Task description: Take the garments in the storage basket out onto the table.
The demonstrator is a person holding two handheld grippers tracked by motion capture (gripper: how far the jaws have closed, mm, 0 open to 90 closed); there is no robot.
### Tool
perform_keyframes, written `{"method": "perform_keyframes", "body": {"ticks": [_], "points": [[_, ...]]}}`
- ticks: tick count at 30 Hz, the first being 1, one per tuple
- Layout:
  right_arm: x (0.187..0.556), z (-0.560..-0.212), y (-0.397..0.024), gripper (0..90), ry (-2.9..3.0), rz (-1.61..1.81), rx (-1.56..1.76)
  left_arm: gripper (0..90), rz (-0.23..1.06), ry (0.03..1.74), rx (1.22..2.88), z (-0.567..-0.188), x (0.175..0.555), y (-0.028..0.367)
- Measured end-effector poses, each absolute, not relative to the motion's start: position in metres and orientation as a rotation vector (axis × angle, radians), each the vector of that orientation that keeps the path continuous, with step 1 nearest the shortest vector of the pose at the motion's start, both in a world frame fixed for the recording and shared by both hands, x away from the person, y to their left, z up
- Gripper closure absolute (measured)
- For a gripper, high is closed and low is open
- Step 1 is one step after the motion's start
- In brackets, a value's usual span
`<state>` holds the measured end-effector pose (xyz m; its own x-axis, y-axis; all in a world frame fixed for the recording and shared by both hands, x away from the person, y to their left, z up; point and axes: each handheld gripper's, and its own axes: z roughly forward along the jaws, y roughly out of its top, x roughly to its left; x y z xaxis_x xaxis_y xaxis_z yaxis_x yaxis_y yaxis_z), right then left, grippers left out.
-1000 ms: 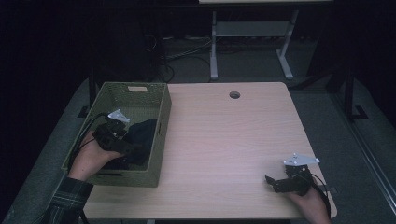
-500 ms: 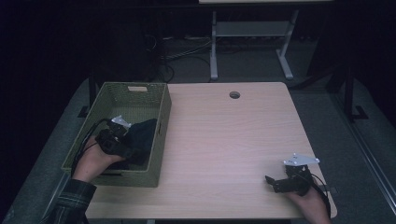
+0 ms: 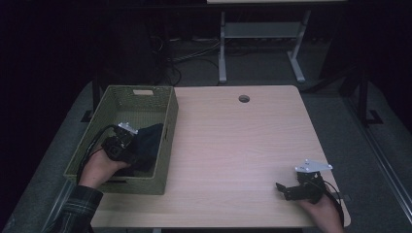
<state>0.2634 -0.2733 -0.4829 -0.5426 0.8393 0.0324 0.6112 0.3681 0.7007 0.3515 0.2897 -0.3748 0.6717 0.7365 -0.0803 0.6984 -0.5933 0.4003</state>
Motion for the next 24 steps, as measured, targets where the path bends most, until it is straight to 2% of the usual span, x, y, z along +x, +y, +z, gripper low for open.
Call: {"method": "perform_keyframes", "body": {"ticks": [1,2,3,5,6,24], "points": [[0.263,-0.483,-0.273,2.0,2.303,0.967,1.274,50.7,0.106,1.128,2.487,-0.375,0.352,0.290],[0.263,-0.483,-0.273,2.0,2.303,0.967,1.274,54.9,0.106,1.128,2.487,-0.375,0.352,0.290],[0.263,-0.483,-0.273,2.0,2.304,0.967,1.274,54.9,0.104,1.122,2.493,-0.375,0.352,0.290],[0.263,-0.483,-0.273,2.0,2.304,0.967,1.274,67.6,0.101,1.120,2.504,-0.375,0.353,0.291],[0.263,-0.483,-0.273,2.0,2.303,0.967,1.273,69.0,0.099,1.121,2.505,-0.375,0.353,0.291],[0.263,-0.483,-0.273,2.1,2.303,0.967,1.274,70.4,0.124,1.101,2.499,-0.346,0.353,0.295]]}}
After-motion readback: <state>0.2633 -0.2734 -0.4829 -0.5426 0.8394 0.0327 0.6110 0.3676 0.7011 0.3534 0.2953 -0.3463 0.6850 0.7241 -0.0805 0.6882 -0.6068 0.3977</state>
